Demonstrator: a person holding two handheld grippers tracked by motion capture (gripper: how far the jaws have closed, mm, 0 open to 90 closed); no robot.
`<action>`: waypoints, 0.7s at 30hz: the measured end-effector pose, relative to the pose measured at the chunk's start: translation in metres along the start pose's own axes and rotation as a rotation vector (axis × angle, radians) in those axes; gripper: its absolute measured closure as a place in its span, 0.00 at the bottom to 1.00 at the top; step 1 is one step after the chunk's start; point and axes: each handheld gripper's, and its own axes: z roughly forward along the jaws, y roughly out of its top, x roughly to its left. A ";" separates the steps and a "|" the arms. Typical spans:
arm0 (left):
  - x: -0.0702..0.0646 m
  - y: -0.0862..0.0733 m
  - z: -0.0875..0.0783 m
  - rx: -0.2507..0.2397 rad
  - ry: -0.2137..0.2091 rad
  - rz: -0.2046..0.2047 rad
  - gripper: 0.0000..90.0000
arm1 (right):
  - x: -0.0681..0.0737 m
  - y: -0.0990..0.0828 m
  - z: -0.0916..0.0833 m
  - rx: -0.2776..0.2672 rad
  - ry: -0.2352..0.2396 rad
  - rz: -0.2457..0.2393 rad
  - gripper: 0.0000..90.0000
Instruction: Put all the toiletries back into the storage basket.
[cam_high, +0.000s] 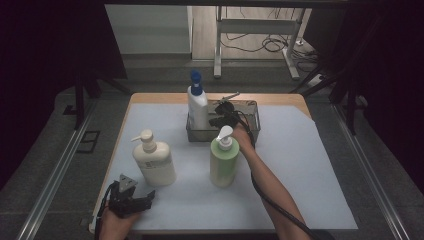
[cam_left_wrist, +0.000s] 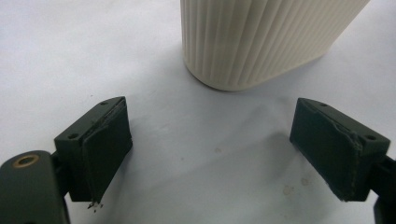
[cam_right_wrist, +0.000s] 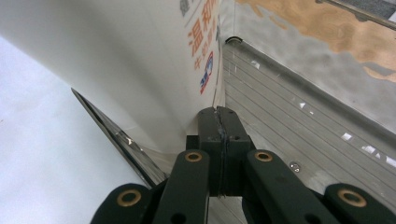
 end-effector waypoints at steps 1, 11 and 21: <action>0.000 0.000 0.000 0.001 0.000 0.000 0.14 | 0.001 0.001 0.000 -0.001 0.006 -0.007 0.99; 0.000 0.000 0.000 0.001 0.000 0.000 0.14 | 0.013 0.005 0.004 -0.001 0.048 -0.043 0.97; 0.000 0.000 0.000 0.002 0.000 0.001 0.14 | 0.014 0.006 0.004 -0.007 0.060 -0.037 0.99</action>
